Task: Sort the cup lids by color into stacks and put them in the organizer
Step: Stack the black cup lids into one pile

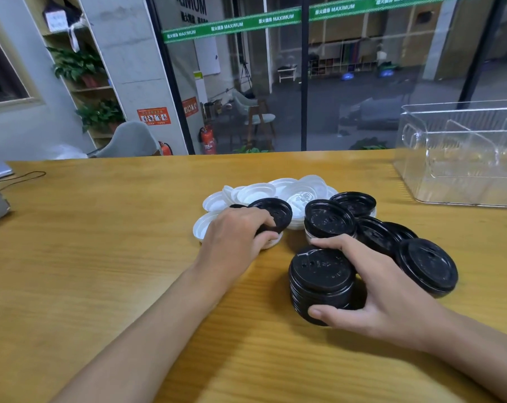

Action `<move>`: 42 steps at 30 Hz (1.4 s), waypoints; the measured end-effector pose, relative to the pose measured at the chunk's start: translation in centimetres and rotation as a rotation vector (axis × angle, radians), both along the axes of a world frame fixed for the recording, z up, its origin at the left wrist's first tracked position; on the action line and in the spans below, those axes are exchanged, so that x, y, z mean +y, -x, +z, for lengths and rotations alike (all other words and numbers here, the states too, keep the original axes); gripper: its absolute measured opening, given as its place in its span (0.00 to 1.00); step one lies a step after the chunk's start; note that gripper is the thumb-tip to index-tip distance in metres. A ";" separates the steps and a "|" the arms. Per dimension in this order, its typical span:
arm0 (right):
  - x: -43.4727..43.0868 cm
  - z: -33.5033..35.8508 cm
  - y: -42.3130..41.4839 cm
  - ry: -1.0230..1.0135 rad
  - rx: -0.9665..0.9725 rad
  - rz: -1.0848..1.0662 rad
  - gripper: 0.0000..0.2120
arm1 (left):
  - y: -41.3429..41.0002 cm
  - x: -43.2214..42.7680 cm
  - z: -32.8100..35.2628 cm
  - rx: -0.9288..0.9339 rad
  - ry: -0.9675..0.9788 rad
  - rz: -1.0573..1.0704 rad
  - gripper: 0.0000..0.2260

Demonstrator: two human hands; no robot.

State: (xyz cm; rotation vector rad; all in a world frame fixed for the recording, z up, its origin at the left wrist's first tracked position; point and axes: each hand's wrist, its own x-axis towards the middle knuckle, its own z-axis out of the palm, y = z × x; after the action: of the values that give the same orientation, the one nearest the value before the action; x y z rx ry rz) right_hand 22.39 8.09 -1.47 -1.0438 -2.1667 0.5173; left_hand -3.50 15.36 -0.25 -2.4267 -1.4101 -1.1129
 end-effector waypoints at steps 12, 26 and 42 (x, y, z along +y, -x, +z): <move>0.3 -0.2 0.1 -0.001 0.030 -0.030 0.39 | -0.1 -1.7 1.5 -0.250 0.080 -0.073 0.11; 0.3 0.0 0.1 0.027 0.051 -0.048 0.41 | -1.7 -4.2 3.0 -0.593 0.100 -0.183 0.07; 0.3 -0.3 0.2 -0.034 0.055 -0.013 0.41 | -3.3 -5.1 1.0 -0.349 0.284 -0.243 0.14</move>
State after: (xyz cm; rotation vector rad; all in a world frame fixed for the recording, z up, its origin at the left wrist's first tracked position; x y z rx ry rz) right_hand 22.14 8.40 -1.76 -1.0132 -2.1122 0.4963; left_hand -0.20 10.22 0.78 -2.7645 -1.4824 -1.5517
